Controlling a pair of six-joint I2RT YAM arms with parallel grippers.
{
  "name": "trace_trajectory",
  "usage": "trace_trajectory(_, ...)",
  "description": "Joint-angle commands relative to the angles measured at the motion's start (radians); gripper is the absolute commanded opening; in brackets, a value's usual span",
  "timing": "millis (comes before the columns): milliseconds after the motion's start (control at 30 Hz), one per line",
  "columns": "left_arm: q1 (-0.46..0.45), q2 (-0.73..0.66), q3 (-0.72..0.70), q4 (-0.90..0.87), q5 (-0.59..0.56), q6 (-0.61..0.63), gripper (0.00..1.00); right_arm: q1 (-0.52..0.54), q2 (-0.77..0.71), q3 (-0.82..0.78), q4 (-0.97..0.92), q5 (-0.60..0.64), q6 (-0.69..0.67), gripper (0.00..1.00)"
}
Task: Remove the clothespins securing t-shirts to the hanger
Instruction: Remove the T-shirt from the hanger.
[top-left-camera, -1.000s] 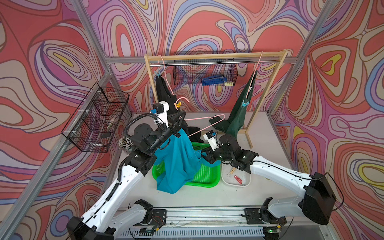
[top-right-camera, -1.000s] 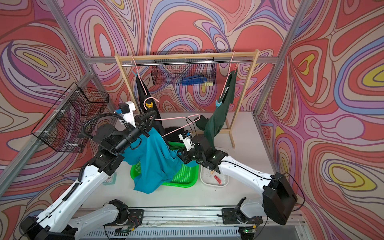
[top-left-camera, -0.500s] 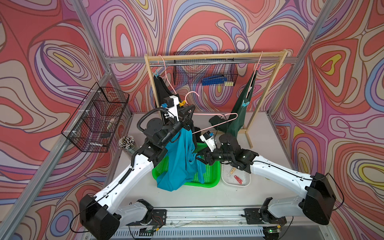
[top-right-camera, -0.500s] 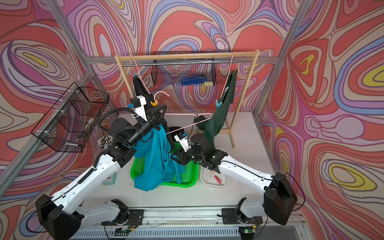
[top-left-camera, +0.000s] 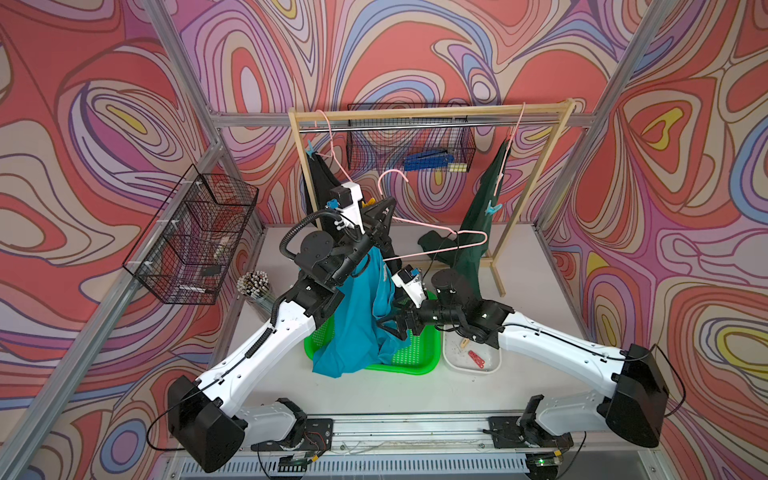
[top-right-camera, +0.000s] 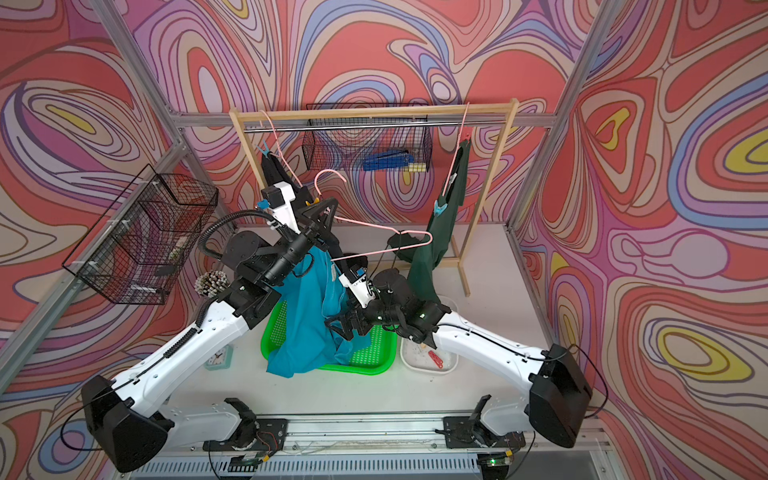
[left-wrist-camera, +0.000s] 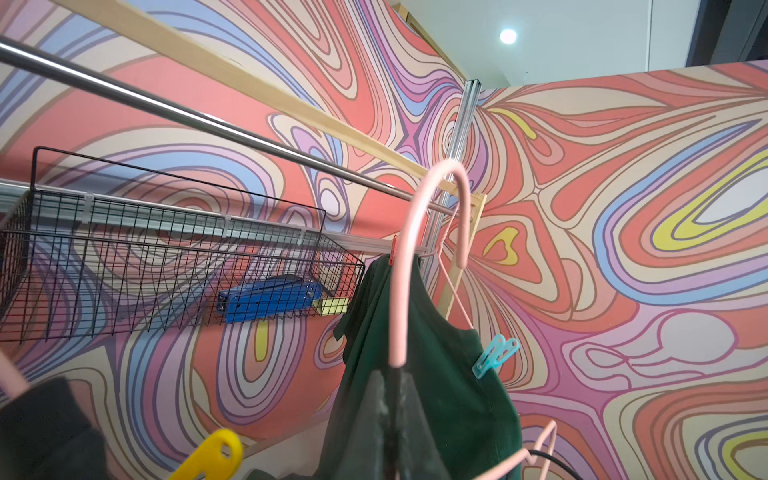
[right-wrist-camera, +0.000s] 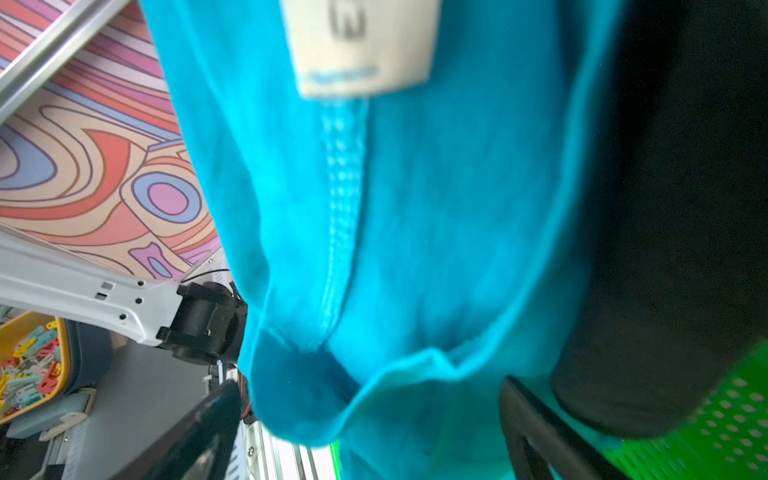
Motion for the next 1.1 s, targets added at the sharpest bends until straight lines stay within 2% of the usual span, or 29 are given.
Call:
trace_trajectory(0, 0.004, -0.015, 0.070, 0.081, -0.101, 0.033, 0.00, 0.020, -0.043, -0.005, -0.040, 0.026, -0.018, 0.98)
trace_trajectory(100, 0.004, -0.022, 0.102, 0.080, -0.115, 0.032, 0.00, 0.020, -0.077, -0.029, -0.047, 0.049, -0.008, 0.98)
trace_trajectory(333, 0.004, -0.025, 0.084, 0.142, -0.162, -0.072, 0.00, 0.019, -0.135, -0.054, -0.061, 0.078, 0.008, 0.98)
trace_trajectory(533, 0.004, -0.163, -0.090, 0.127, -0.249, -0.074, 0.00, 0.019, -0.148, -0.048, -0.106, 0.105, 0.004, 0.98)
trace_trajectory(633, 0.004, -0.282, -0.147, 0.021, -0.329, -0.133, 0.00, 0.020, -0.145, -0.052, -0.112, 0.118, 0.002, 0.98)
trace_trajectory(733, 0.004, -0.359, -0.197, 0.011, -0.378, -0.157, 0.00, 0.019, -0.131, -0.045, -0.118, 0.112, 0.002, 0.98)
trace_trajectory(833, 0.004, -0.398, -0.233, 0.034, -0.441, -0.169, 0.00, 0.019, -0.113, -0.038, -0.114, 0.101, 0.010, 0.98)
trace_trajectory(933, 0.004, -0.409, -0.278, 0.087, -0.509, -0.230, 0.00, 0.020, -0.107, -0.040, -0.090, 0.088, 0.026, 0.98)
trace_trajectory(1067, 0.003, -0.407, -0.312, 0.091, -0.527, -0.272, 0.00, 0.020, -0.115, -0.035, -0.054, 0.076, 0.045, 0.98)
